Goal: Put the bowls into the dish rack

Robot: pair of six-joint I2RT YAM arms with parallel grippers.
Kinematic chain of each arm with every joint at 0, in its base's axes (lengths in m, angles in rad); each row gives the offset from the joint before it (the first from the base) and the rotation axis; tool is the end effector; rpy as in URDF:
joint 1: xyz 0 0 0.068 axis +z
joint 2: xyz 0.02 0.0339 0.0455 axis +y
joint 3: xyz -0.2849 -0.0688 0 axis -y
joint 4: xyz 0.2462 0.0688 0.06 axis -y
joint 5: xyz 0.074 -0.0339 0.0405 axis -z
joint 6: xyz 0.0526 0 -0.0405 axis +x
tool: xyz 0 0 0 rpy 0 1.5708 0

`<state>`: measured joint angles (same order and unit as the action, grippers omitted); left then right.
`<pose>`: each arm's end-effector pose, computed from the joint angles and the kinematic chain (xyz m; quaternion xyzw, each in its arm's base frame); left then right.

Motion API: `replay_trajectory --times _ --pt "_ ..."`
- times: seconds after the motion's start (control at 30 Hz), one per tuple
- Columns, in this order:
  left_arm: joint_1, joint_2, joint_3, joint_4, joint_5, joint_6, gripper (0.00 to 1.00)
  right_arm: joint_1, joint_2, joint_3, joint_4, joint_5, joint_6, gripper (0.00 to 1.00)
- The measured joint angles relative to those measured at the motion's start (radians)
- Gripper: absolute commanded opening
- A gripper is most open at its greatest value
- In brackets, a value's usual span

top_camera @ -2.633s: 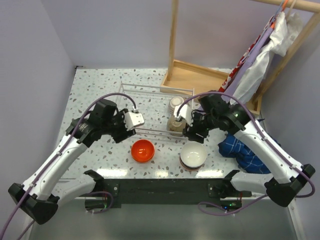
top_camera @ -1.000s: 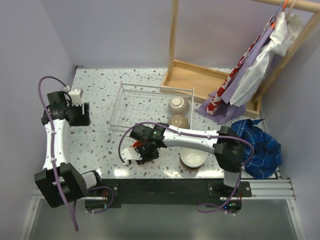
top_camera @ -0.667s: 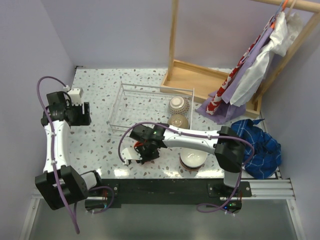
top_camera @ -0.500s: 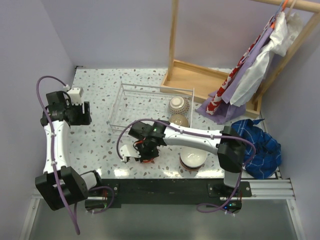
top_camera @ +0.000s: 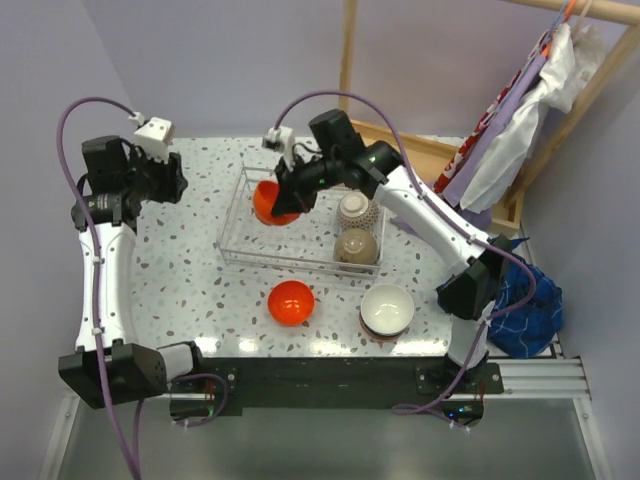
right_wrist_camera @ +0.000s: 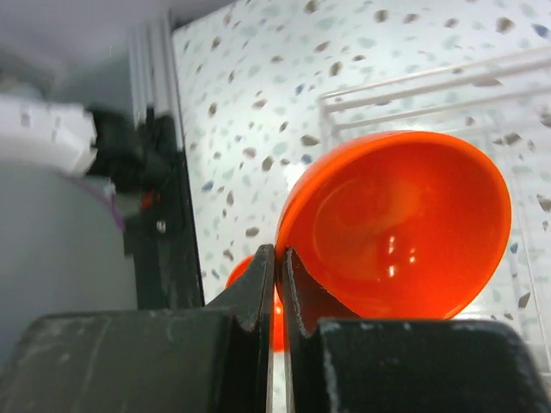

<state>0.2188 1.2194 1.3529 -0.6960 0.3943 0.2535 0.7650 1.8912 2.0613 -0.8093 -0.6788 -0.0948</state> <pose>0.2598 0.0371 0.4079 0.1095 0.8569 -0.0559 0.5007 0.2905 0.3247 0.4161 -0.4871 0.7035 0.4202 0.3021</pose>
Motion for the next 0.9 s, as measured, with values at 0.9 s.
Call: replay_trajectory --times 0.9 --pt "-0.38 0.27 0.059 0.216 -0.049 0.024 0.0 -0.224 0.357 -0.397 1.29 0.14 1.262 0.0"
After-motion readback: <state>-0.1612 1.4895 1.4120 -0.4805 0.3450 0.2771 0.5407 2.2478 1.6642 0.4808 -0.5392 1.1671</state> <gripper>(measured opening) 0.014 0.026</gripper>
